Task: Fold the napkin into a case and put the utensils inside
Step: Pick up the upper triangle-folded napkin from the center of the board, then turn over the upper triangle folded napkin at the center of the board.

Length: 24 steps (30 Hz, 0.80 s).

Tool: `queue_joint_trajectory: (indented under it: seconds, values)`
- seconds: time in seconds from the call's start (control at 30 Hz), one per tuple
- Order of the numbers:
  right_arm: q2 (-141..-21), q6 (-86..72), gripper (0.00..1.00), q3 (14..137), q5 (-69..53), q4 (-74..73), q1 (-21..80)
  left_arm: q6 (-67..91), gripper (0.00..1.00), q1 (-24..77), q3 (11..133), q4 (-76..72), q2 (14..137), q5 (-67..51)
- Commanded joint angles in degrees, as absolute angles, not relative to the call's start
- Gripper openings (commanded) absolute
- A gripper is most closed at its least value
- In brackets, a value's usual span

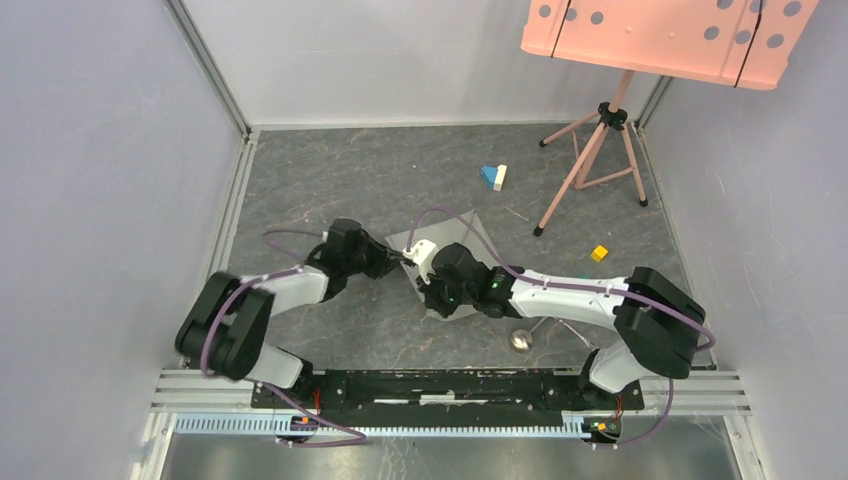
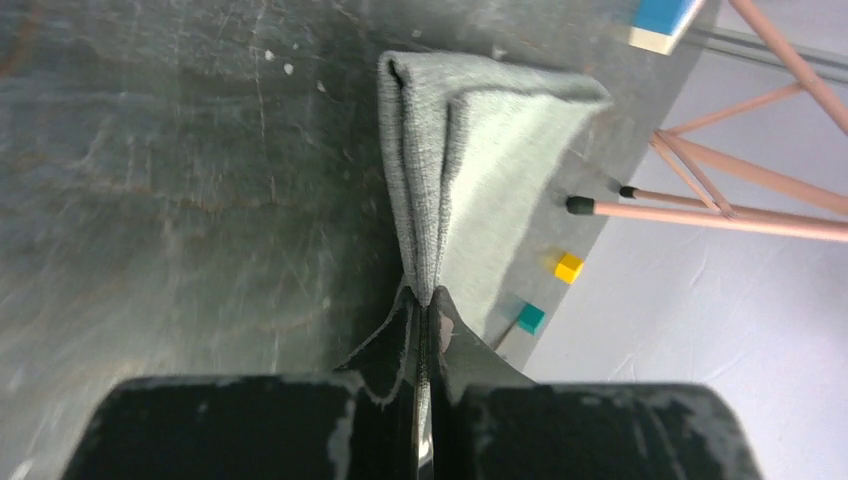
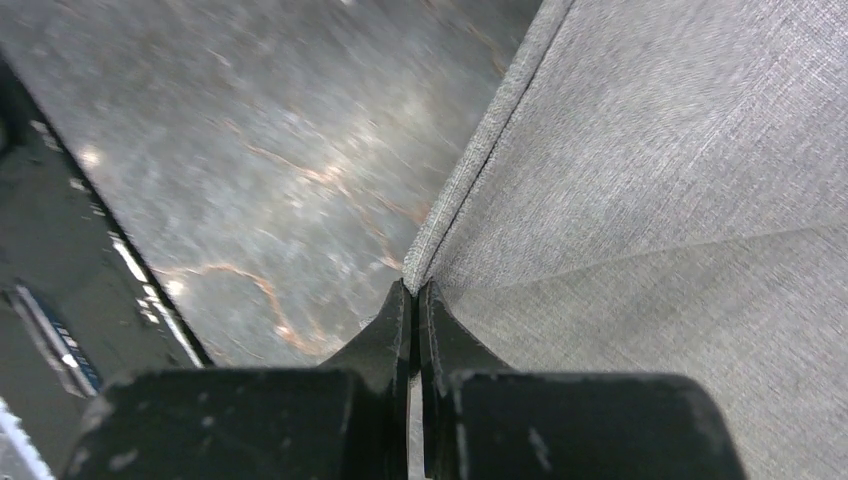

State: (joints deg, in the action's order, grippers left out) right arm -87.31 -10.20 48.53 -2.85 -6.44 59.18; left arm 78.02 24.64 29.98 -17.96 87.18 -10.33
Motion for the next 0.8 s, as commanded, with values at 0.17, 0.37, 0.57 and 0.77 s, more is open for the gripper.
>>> queue_joint_trajectory:
  seconds: [0.17,0.37,0.57,0.77]
  values:
    - [-95.0,-21.5,0.01,66.6,-15.0,5.7,73.3,51.6,0.02,0.8,44.7,42.5,47.7,-1.2]
    - [-100.5,-36.2,0.01,75.4,-28.5,23.5,76.6,32.2,0.02,-6.6,70.1,62.0,43.0,13.6]
    - [-102.2,-50.4,0.01,62.5,-35.2,44.8,72.6,25.4,0.02,-5.8,73.8,56.7,58.4,-2.5]
    - [-105.8,-63.0,0.01,42.5,-39.0,71.2,64.8,25.9,0.02,8.8,70.1,41.4,80.2,2.8]
